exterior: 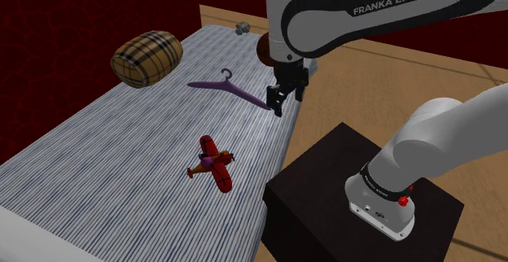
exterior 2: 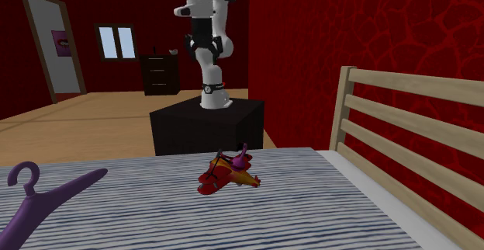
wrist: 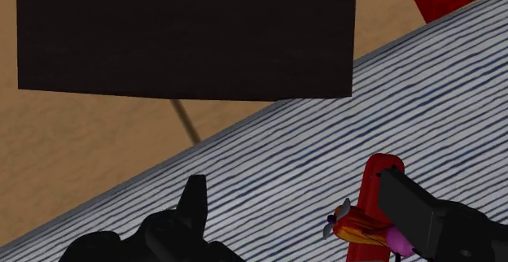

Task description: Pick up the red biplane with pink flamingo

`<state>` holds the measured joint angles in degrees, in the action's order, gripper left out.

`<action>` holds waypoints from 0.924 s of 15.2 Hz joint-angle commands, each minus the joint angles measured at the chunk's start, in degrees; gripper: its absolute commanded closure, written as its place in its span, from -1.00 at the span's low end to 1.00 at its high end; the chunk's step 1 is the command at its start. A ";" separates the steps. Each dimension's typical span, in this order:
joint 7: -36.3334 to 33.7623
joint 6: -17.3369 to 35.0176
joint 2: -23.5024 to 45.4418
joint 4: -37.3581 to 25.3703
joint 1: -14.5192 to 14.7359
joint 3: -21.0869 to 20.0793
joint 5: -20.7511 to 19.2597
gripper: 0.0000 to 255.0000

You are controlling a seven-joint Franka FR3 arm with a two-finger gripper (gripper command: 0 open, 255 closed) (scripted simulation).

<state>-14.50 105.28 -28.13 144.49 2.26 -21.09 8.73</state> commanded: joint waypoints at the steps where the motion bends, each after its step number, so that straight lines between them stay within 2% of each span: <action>1: -3.26 3.47 4.25 -1.12 -0.10 -2.34 0.15 -1.00; 7: -13.91 12.38 17.86 -5.96 -0.81 -8.49 -2.90 -1.00; 11: -22.32 16.92 28.17 -10.85 -0.68 -11.06 -8.24 -1.00; 14: -28.86 19.18 36.17 -15.41 0.58 -11.46 -13.38 -1.00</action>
<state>-40.70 123.71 4.60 131.28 2.38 -32.43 -2.42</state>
